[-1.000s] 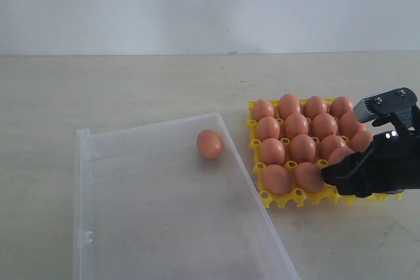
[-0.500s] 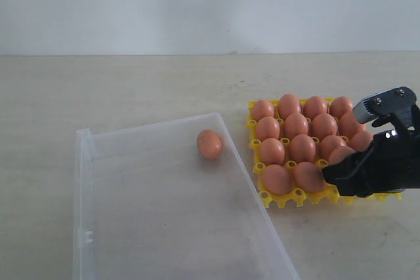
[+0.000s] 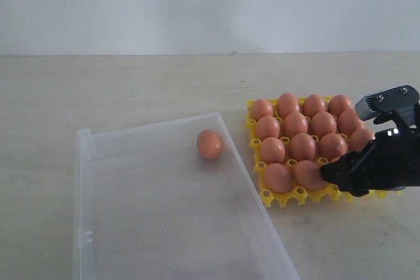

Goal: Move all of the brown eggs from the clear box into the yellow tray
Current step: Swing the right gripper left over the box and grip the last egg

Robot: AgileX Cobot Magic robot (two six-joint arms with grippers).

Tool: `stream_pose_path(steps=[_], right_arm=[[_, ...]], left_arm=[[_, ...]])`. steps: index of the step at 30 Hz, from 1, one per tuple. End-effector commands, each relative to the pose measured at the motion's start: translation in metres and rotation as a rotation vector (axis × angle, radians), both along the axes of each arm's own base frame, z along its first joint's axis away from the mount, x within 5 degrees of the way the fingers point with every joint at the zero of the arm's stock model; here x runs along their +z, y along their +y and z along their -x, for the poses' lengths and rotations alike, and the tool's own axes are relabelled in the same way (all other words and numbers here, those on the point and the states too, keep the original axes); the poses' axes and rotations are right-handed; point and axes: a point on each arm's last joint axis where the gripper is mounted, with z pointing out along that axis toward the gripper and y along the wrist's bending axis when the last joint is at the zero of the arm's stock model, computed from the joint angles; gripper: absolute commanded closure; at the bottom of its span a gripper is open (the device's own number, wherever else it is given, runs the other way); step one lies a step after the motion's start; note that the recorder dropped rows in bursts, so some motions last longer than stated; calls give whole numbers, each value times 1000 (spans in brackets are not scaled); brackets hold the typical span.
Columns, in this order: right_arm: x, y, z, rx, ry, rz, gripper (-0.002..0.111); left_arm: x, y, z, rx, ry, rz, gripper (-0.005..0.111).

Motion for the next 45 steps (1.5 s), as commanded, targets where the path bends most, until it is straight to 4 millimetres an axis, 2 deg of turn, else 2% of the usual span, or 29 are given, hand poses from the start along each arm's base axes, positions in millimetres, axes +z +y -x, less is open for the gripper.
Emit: stream_pose_path(steps=[1,7,9,10,11,12,13,14,15,16,17,18,19,20,21,22,24,25,27,30,34,38,45], right_arm=[[0,-1,-1,-5,-9,8,42],[8,4,-1,14,-43,-48,42],[20,10,-1,19,-81,-141,42],[40,18,-1,5,-142,-297,43],[51,21,-1,7,-171,-364,45],[79,27,-4,42,-260,-493,58],[91,29,-4,79,-298,-522,68],[111,37,-7,229,-356,-525,88],[118,42,-10,288,-361,-490,92],[125,57,-16,392,-323,-344,93],[126,64,-19,421,-313,-271,90],[131,85,-24,468,-338,-99,80],[133,109,-27,477,-393,3,68],[132,121,-30,477,-419,58,63],[127,141,-33,470,-435,130,57],[120,151,-35,466,-432,163,55],[97,178,-37,460,-396,238,56],[77,195,-38,475,-361,275,56],[47,215,-46,416,-319,352,56],[36,230,-56,322,-320,389,56],[32,243,-65,256,-283,322,56],[29,236,-77,116,-284,379,56],[11,239,-76,158,-241,400,56]], left_arm=[[-1,0,0,-7,-5,-2,103],[-1,0,0,-7,-5,-2,103],[-1,0,0,-7,-5,-2,103],[-1,0,0,-7,-5,-2,103],[-1,0,0,-7,-5,-2,103],[-1,0,0,-7,-5,-2,103],[-1,0,0,-7,-5,-2,103],[-1,0,0,-7,-5,-2,103],[-1,0,0,-7,-5,-2,103],[-1,0,0,-7,-5,-2,103],[-1,0,0,-7,-5,-2,103],[-1,0,0,-7,-5,-2,103],[-1,0,0,-7,-5,-2,103],[-1,0,0,-7,-5,-2,103],[-1,0,0,-7,-5,-2,103],[-1,0,0,-7,-5,-2,103],[-1,0,0,-7,-5,-2,103],[-1,0,0,-7,-5,-2,103],[-1,0,0,-7,-5,-2,103],[-1,0,0,-7,-5,-2,103],[-1,0,0,-7,-5,-2,103],[-1,0,0,-7,-5,-2,103],[-1,0,0,-7,-5,-2,103]])
